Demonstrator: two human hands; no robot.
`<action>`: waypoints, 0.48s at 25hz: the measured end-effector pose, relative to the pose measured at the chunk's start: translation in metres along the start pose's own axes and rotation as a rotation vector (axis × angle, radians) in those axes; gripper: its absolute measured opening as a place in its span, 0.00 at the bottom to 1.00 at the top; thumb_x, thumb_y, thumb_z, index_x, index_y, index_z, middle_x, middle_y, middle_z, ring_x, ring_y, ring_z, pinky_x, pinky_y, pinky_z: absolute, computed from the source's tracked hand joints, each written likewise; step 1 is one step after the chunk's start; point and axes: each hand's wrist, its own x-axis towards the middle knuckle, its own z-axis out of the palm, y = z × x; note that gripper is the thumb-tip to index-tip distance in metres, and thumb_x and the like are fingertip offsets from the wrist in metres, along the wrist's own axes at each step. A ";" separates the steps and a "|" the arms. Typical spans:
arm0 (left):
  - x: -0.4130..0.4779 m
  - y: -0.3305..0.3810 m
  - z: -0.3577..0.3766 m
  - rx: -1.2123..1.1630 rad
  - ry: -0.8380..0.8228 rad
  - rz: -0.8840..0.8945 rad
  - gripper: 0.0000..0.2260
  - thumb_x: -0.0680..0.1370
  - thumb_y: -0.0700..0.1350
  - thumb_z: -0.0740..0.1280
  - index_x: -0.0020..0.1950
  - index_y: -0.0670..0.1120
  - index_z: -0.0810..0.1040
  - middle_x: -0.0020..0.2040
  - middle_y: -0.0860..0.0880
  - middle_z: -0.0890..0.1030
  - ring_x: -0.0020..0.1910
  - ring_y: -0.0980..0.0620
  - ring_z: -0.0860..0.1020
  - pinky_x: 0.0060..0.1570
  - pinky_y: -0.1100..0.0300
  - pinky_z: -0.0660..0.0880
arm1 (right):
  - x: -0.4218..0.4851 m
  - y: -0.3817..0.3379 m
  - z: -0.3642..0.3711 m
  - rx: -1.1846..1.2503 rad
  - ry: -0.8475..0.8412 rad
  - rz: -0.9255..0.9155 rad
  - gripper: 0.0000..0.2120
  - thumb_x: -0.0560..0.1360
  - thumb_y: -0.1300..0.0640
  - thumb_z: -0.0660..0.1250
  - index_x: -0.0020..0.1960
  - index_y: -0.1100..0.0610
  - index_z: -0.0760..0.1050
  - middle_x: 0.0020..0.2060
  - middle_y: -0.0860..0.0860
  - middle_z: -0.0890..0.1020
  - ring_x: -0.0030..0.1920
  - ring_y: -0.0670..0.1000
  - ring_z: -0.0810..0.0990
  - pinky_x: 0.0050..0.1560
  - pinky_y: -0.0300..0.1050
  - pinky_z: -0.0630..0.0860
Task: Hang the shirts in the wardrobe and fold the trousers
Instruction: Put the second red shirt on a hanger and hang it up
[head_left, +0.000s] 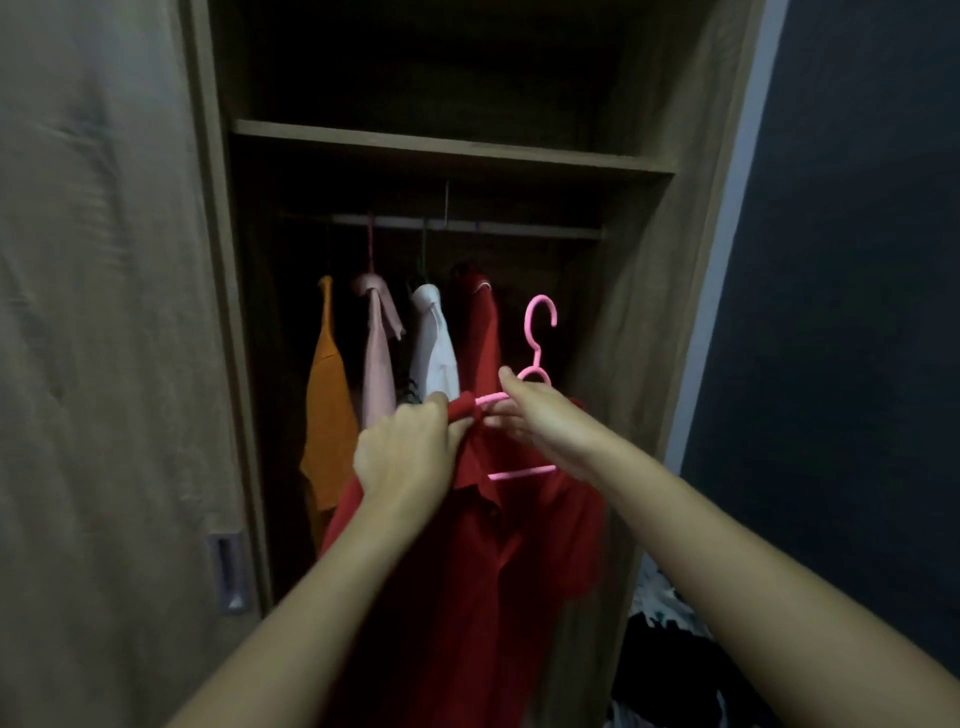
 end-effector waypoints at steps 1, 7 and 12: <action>0.002 0.014 0.006 -0.004 -0.027 -0.009 0.18 0.78 0.60 0.57 0.57 0.47 0.72 0.52 0.44 0.81 0.52 0.40 0.79 0.39 0.54 0.68 | 0.010 0.000 -0.006 0.003 0.034 0.004 0.22 0.80 0.46 0.54 0.53 0.62 0.76 0.42 0.53 0.81 0.43 0.49 0.79 0.51 0.44 0.74; 0.037 0.070 0.032 -0.385 -0.297 0.084 0.31 0.79 0.50 0.62 0.77 0.45 0.51 0.68 0.43 0.72 0.66 0.42 0.71 0.61 0.54 0.68 | 0.080 -0.006 -0.061 0.040 0.121 -0.071 0.12 0.77 0.50 0.63 0.38 0.55 0.70 0.24 0.44 0.73 0.17 0.39 0.71 0.26 0.35 0.65; 0.076 0.110 0.072 -0.902 -0.211 0.169 0.32 0.79 0.45 0.60 0.78 0.51 0.45 0.67 0.45 0.74 0.63 0.48 0.74 0.62 0.58 0.69 | 0.146 -0.030 -0.104 -0.015 0.094 -0.217 0.07 0.73 0.63 0.66 0.51 0.60 0.76 0.32 0.51 0.75 0.30 0.46 0.73 0.31 0.36 0.69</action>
